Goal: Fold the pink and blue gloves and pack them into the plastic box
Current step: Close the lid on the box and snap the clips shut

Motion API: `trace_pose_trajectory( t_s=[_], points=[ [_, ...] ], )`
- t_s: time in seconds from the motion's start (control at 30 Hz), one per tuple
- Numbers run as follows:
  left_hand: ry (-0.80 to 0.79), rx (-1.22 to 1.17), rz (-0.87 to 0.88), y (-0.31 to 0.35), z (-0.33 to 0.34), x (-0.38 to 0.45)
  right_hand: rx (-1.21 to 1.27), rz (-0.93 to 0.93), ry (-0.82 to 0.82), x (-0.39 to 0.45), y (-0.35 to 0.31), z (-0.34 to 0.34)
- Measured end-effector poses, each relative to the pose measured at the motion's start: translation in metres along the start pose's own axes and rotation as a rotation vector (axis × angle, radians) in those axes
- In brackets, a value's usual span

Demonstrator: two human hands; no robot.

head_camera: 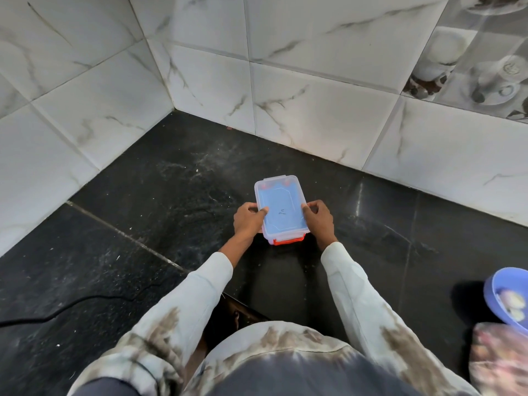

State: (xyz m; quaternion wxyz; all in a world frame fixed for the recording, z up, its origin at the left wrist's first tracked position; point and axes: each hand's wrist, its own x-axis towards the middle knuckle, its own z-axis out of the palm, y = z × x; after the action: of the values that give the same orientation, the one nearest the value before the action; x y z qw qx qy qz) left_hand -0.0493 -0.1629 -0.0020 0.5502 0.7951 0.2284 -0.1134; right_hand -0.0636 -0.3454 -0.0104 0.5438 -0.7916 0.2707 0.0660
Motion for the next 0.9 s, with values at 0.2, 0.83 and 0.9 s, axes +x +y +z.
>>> trace_pose_trajectory(
  t_s=[0.2,0.83,0.9],
  points=[
    [-0.102,0.065,-0.124,0.012,-0.004,0.006,0.370,0.232,-0.100,0.003,0.003,0.003],
    [-0.146,0.037,-0.120,0.011,0.006,0.002,0.030,0.247,-0.036,-0.003,0.003,-0.010],
    [-0.146,0.041,-0.115,0.011,0.006,0.002,-0.044,0.229,-0.031,-0.003,-0.002,-0.011]
  ],
)
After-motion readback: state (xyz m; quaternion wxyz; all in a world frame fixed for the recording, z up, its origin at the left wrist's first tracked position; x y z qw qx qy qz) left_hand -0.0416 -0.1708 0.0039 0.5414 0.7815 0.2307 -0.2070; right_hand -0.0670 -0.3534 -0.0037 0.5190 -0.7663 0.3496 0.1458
